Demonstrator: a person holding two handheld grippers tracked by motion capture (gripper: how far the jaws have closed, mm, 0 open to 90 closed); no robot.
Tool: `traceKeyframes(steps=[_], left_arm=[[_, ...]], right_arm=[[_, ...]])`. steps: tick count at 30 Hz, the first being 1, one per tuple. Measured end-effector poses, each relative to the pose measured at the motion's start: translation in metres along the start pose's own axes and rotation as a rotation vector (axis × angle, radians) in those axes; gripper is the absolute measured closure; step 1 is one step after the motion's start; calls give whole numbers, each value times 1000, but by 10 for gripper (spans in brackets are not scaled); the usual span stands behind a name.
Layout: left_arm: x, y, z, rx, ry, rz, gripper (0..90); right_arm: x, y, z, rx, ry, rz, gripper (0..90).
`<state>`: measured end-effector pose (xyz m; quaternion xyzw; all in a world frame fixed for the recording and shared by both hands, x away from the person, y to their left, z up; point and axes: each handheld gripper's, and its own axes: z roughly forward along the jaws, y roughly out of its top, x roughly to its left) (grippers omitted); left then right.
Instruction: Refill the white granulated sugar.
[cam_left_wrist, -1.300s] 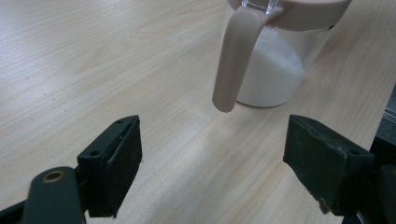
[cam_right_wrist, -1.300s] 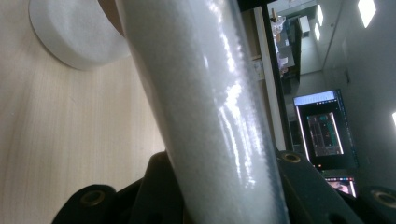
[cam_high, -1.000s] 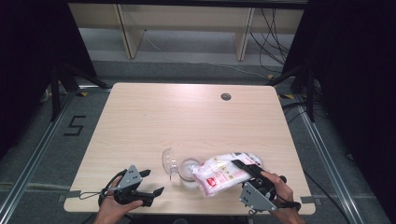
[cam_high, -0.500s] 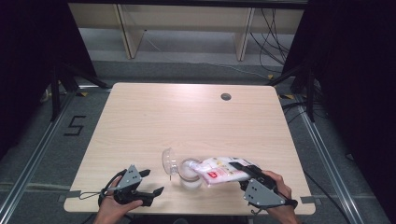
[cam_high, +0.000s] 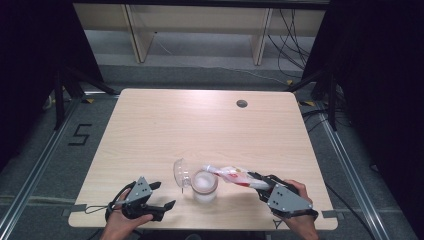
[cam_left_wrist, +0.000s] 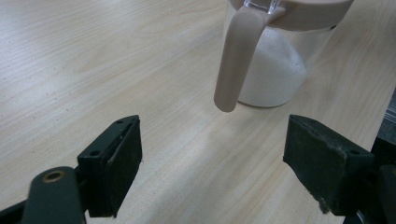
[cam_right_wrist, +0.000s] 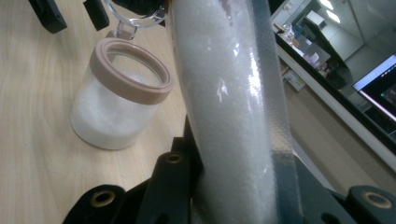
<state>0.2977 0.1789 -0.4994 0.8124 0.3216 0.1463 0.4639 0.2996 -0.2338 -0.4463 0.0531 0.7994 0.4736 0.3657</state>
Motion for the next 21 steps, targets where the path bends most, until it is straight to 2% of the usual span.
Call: traceKeyframes(steps=[1,2,4,5,6,7,9,10,13,14,15,16,17,18,20,21], left_arm=[[0,0,0,-2,3,0,190],[0,0,0,-2,3,0,190],[-1,-1,1,-3,-2,-26,190],[0,0,1,-4,-2,2,190],[0,0,1,-4,-2,2,190],[0,0,1,-4,-3,1,190],[0,0,1,-4,-4,0,190],[-1,0,2,-10,-4,-7,190],[-2,-1,2,-2,-3,-25,190],[-2,-1,2,-2,-3,-25,190],[-2,-1,2,0,0,-24,190],[-2,-1,2,0,0,-24,190],[-1,-1,1,17,9,-6,190],[-1,-1,1,16,9,-6,190],[-2,-1,2,0,-2,-22,190],[-2,-1,2,-6,-2,-21,190]], right_arm=[[-1,-3,2,-9,4,34,781],[-1,-3,2,-9,4,34,781],[-3,-6,5,-15,6,51,782],[-5,-9,8,-19,14,79,783],[-5,-9,8,-19,14,79,783],[-6,-13,13,-36,18,112,784],[-7,-14,15,-38,19,125,784],[-9,-19,18,-40,21,154,785],[-13,-27,23,-63,12,189,786],[-13,-27,23,-63,12,189,786],[-16,-33,25,-66,9,226,786],[-16,-33,25,-66,9,226,786],[-18,-39,27,-47,2,241,787],[-18,-42,28,-38,6,257,787],[-19,-45,30,-43,5,256,787],[-19,-48,31,-38,-7,274,788]])
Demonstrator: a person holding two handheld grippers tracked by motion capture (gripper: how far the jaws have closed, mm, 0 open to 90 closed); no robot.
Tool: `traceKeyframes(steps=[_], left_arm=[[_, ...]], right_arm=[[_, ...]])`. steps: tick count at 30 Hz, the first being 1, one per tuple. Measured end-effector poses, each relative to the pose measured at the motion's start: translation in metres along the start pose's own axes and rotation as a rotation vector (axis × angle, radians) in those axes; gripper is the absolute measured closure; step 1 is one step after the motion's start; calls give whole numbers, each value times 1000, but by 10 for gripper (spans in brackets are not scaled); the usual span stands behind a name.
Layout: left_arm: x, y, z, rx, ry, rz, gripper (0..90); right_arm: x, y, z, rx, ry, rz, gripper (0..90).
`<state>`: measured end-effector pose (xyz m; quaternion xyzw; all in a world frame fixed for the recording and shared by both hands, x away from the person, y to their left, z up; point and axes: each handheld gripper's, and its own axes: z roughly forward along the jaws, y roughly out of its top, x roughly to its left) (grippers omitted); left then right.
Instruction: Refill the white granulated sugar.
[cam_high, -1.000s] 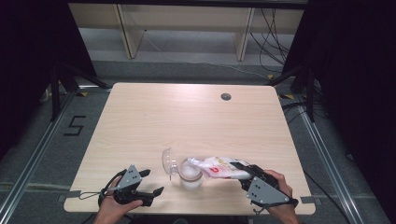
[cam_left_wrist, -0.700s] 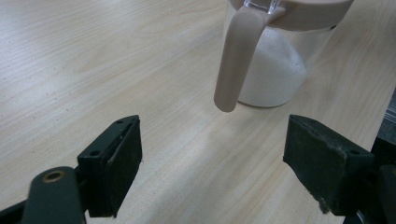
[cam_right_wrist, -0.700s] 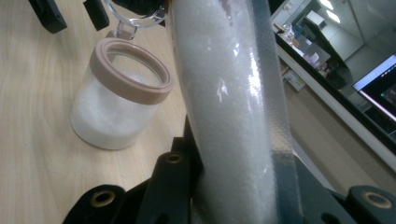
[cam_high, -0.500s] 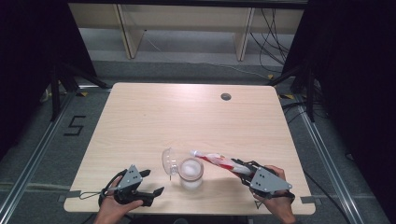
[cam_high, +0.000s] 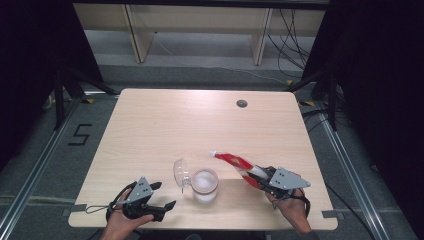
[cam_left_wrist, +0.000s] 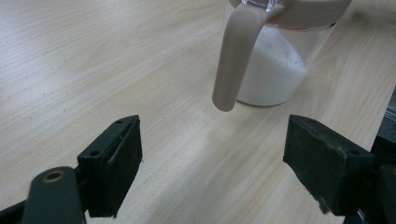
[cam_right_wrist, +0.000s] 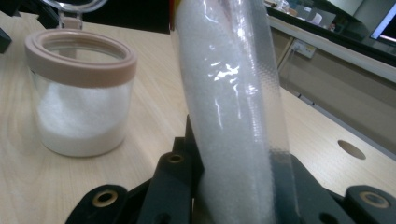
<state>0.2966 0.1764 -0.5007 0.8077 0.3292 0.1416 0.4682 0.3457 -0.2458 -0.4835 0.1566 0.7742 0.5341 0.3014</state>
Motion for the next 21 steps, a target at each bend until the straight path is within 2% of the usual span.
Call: traceKeyframes(steps=[1,3,4,5,6,8,10,11,12,13,15,16,18,19,20,21], left_arm=[[0,0,0,0,-2,-3,190],[0,0,0,1,-1,-6,190],[0,0,0,2,-1,-6,190],[0,0,-1,5,-1,5,190],[0,0,-1,5,0,-1,190],[0,0,-1,1,5,10,190],[1,0,-1,1,0,2,190],[1,0,0,-2,-1,14,190],[0,0,0,-2,1,-10,190],[0,0,0,-2,1,-10,190],[0,0,0,0,1,-4,190],[2,0,-1,3,-1,26,190],[2,0,-1,1,-1,21,190],[0,0,-1,4,1,-3,190],[0,0,-1,0,6,-1,190],[0,0,-1,0,6,-1,190]], right_arm=[[0,0,-1,1,8,24,789],[-1,0,-1,-3,4,21,788],[-1,-2,-2,10,6,55,788],[-2,-3,-1,16,-3,51,787],[-1,-3,0,25,-14,58,787],[-1,-3,-1,42,-11,78,786],[-2,-3,-2,49,-19,85,785],[-2,-3,-3,55,-21,93,784],[-2,-3,-4,54,-22,99,782],[-2,-3,-4,54,-22,99,782],[-3,-3,-7,60,-23,107,777],[-2,-3,-10,72,-40,134,773],[-2,-4,-13,83,-36,128,772],[-2,-4,-14,83,-43,140,771],[-3,-4,-16,76,-63,153,770],[-3,-4,-16,76,-63,153,770]])
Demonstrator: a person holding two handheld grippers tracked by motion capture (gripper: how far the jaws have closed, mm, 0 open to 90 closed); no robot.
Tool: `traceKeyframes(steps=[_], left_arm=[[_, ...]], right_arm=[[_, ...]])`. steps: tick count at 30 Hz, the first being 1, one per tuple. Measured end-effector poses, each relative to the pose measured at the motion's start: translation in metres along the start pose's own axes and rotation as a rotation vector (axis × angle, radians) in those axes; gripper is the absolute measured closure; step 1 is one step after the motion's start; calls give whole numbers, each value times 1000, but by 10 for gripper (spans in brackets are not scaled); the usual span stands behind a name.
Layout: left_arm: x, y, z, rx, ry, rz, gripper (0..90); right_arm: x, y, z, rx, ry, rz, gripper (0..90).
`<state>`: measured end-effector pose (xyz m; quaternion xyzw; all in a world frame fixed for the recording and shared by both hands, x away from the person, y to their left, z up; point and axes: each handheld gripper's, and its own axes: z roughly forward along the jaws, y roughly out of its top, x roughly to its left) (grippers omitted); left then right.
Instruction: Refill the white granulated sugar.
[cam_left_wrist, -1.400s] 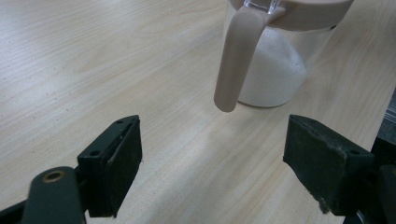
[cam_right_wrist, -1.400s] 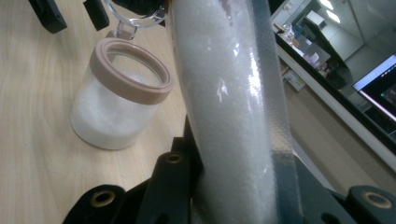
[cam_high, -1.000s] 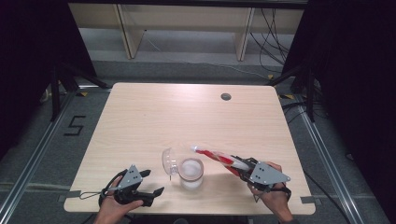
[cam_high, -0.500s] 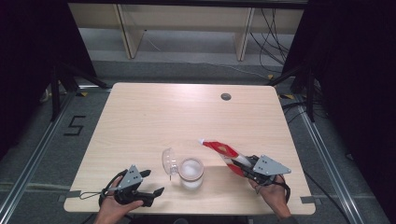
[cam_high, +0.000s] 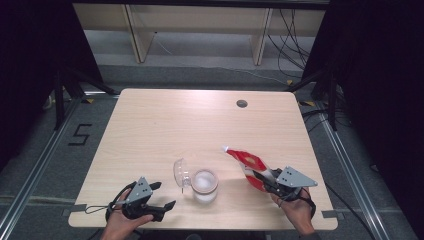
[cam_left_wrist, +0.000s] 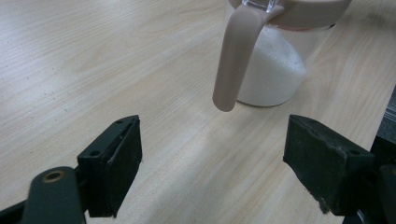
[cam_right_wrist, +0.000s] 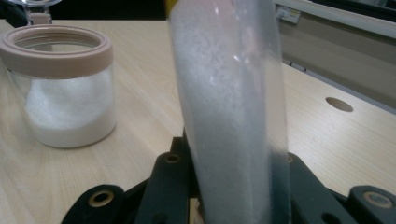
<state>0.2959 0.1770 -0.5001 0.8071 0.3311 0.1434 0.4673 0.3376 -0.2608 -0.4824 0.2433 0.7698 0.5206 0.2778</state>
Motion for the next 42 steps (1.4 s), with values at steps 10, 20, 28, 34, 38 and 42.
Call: traceKeyframes(steps=[10,20,28,34,38,42], left_arm=[[1,0,1,-2,-7,4,189],[0,0,1,4,-8,-5,189],[0,0,1,9,-3,2,190],[0,0,1,6,-6,2,190],[0,0,1,10,-1,2,190],[0,0,1,10,-6,8,190]], right_arm=[[-5,0,-13,57,-27,10,766],[-9,-5,-22,66,-52,81,765],[-6,-8,-26,72,-56,125,724],[-3,-9,-35,78,-91,204,588],[2,-8,-40,76,-116,228,459],[12,-9,-48,99,-139,252,378]])
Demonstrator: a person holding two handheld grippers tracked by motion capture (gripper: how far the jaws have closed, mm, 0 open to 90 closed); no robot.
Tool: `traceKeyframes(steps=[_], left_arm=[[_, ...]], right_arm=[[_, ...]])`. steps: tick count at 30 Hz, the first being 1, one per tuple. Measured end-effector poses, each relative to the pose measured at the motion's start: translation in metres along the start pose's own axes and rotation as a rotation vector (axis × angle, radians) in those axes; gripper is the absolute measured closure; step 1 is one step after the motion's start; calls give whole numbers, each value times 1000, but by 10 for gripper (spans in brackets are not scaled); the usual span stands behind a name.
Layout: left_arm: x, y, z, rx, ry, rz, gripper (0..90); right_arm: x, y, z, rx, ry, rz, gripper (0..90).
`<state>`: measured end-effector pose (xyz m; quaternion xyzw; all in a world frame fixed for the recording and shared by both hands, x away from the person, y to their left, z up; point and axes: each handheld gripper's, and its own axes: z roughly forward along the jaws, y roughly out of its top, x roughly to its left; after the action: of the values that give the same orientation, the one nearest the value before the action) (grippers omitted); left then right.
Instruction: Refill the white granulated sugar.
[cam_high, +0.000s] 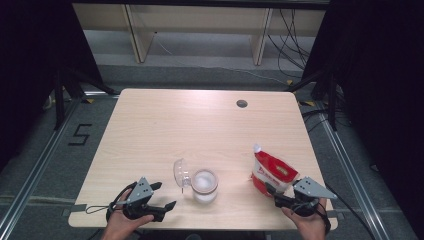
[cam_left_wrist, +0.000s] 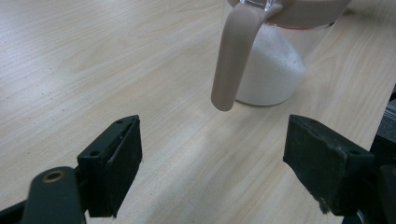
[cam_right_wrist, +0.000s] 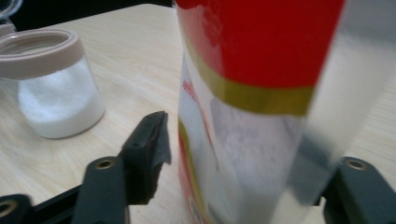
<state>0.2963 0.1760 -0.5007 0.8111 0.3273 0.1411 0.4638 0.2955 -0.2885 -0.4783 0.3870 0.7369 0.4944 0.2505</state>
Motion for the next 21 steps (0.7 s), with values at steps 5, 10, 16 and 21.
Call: traceKeyframes(steps=[5,10,16,21], left_arm=[[0,0,0,-11,4,-6,190],[0,1,1,-4,-3,1,189],[-2,3,3,-5,-8,-11,189],[-2,2,4,-12,-11,-16,189]], right_arm=[[4,-3,-7,-6,-5,47,368],[4,-3,-10,0,-16,46,351],[4,-6,-17,15,-43,48,326],[7,-7,-24,25,-59,52,313]])
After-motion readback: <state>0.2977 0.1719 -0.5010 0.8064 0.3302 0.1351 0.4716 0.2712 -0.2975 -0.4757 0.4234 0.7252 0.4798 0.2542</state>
